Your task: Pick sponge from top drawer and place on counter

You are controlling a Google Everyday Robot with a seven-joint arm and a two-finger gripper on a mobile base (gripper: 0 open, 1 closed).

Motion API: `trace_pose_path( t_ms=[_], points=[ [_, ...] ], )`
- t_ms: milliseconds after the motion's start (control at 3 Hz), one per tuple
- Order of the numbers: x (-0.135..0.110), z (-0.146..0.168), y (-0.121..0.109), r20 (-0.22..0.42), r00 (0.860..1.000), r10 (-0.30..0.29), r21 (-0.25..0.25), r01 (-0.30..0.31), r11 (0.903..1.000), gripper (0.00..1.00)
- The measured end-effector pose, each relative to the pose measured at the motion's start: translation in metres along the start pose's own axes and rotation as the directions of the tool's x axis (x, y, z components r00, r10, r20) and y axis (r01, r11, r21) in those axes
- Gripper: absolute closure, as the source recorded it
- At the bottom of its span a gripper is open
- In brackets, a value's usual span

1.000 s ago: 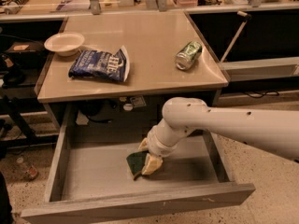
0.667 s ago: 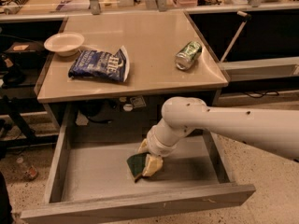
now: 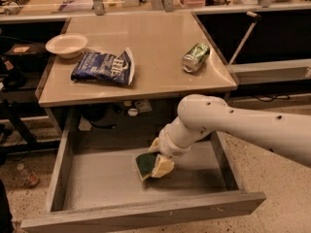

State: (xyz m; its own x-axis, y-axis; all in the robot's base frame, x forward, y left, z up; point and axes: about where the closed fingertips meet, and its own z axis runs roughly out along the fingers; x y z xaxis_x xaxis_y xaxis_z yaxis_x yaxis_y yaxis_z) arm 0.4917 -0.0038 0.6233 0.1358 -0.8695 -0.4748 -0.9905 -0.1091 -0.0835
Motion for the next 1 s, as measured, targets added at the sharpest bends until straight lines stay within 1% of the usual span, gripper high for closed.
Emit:
trace_pose_path(
  t_ms=[667,1000],
  points=[
    [-0.003,-0.053,-0.019,-0.035,0.998,0.060,0.035,-0.059,0.9977,1.00],
    [-0.004,-0.085,-0.025,-0.065,0.994,0.089,0.048,-0.086,0.9951,1.00]
  ],
)
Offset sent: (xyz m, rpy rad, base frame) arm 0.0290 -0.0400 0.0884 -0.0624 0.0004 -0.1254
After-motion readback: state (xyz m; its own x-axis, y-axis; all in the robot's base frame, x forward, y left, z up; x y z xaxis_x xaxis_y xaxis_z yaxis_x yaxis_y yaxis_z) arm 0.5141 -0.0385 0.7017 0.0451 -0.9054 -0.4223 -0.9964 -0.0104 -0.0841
